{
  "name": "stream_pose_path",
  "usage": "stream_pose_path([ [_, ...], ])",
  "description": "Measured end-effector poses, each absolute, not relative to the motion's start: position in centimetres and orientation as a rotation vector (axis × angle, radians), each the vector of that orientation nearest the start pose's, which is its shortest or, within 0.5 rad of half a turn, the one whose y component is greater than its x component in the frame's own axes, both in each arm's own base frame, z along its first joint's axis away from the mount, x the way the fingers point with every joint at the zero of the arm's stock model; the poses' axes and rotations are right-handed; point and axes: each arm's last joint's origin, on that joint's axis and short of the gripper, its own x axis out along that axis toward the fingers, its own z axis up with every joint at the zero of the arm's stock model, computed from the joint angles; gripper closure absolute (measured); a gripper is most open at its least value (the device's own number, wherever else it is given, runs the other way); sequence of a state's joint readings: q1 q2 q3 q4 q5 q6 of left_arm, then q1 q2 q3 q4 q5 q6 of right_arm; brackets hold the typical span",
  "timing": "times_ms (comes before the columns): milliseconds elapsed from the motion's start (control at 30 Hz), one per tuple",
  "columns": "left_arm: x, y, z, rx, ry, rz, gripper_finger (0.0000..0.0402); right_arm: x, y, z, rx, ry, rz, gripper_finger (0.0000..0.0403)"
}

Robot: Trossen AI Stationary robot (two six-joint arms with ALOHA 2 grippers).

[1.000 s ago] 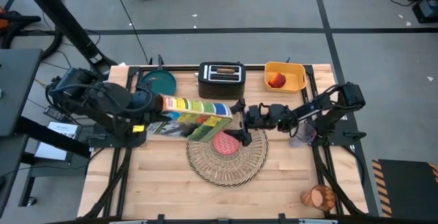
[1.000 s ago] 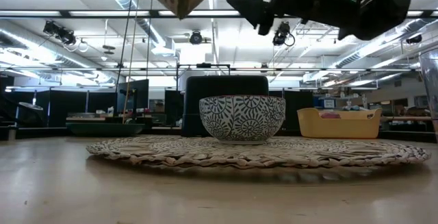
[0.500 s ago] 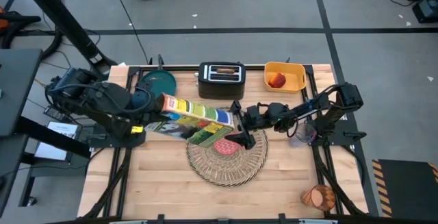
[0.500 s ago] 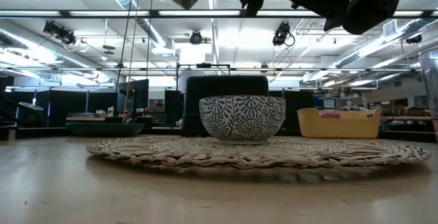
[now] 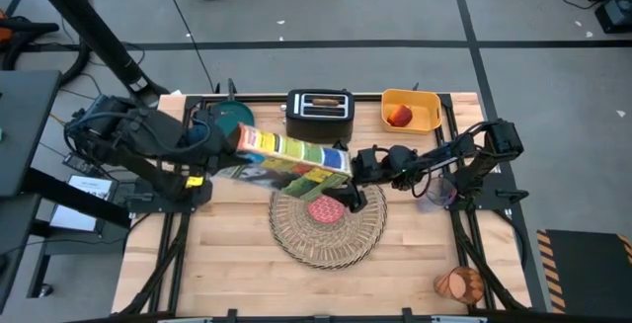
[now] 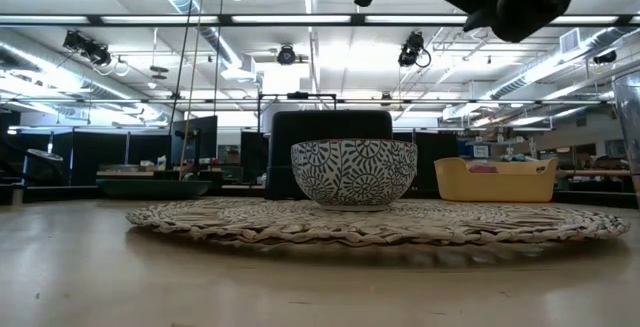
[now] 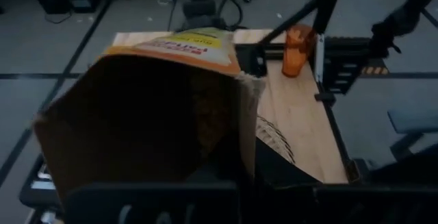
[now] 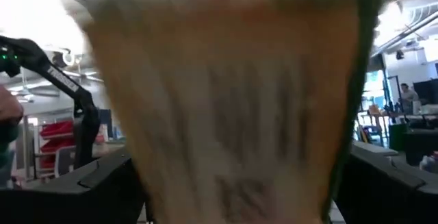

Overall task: Arrange a breakfast setting
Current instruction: Pour the cereal from the yellow cereal box into the red bowl

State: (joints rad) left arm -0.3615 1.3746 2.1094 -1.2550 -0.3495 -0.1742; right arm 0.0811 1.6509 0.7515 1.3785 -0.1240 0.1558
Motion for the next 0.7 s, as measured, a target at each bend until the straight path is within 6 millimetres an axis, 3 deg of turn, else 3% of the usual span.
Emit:
stream_pose_path([
  [467,18.57,-5.84,52.3,0.022,0.486,0.032,0.04,32.52,2.86,26.49,0.102,-0.526,0.175,0.0134],
  [700,18.57,-5.81,52.3,0.015,0.484,0.045,0.0395,32.54,2.83,26.48,0.111,-0.524,0.159,0.0156],
])
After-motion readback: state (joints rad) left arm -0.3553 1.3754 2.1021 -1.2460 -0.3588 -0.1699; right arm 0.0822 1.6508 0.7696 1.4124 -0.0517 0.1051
